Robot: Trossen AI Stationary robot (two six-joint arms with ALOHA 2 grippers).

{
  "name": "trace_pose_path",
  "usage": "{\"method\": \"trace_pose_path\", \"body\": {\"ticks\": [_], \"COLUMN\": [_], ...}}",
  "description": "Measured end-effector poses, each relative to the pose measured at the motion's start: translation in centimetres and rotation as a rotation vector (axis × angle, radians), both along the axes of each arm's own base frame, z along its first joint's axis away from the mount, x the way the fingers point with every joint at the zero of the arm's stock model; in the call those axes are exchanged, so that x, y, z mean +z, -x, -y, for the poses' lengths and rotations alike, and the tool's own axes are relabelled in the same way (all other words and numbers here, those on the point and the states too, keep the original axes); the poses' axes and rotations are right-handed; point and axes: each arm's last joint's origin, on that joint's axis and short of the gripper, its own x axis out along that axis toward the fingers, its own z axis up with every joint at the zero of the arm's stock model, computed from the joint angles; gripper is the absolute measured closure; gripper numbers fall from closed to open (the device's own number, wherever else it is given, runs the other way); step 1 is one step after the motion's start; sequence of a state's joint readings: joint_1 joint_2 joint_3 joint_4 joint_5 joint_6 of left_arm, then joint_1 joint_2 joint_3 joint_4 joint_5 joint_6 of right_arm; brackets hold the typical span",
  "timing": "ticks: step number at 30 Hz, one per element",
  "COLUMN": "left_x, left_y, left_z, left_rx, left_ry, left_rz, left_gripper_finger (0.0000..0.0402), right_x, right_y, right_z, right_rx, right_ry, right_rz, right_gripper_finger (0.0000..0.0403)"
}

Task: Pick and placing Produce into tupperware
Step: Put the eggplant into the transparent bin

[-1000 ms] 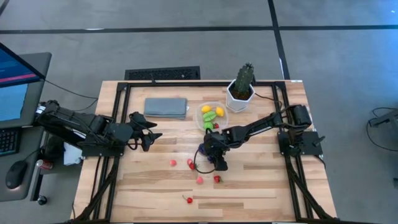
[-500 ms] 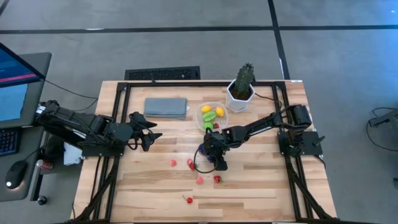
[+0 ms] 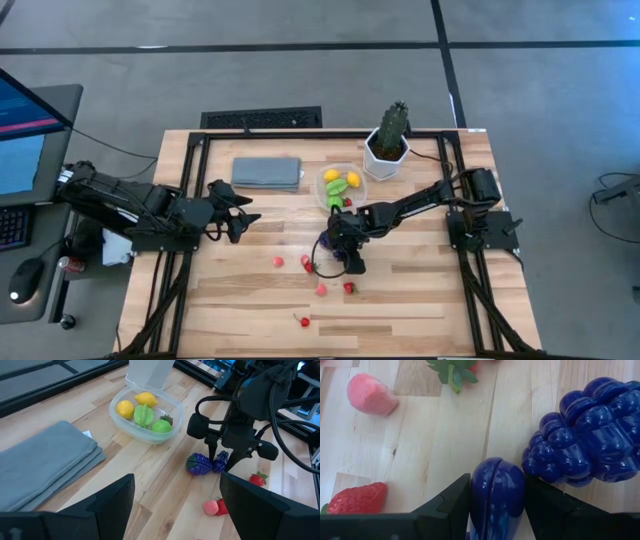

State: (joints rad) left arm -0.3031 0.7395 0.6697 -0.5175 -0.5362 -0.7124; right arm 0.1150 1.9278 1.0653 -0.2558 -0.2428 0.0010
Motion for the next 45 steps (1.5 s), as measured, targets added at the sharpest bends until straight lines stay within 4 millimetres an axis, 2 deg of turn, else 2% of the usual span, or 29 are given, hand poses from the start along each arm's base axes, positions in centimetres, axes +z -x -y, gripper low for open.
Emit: {"method": "trace_pose_path", "body": {"ticks": [20, 45], "left_x": [0.0, 0.0], "left_y": [0.0, 0.0], "left_z": [0.0, 0.0], "left_rx": [0.002, 0.002], "left_ry": [-0.001, 0.000], "left_rz": [0.001, 0.004], "left_gripper_finger": [0.0120, 0.0120], "right_x": [0.1, 2.7], "right_y": [0.0, 0.8], "right_z": [0.0, 0.6], "right_rx": [-0.015, 0.012], "right_ry": [-0.028, -0.155], "right_rz": [-0.009, -0.006], "right_gripper_finger": [0.0214, 0.0217]}}
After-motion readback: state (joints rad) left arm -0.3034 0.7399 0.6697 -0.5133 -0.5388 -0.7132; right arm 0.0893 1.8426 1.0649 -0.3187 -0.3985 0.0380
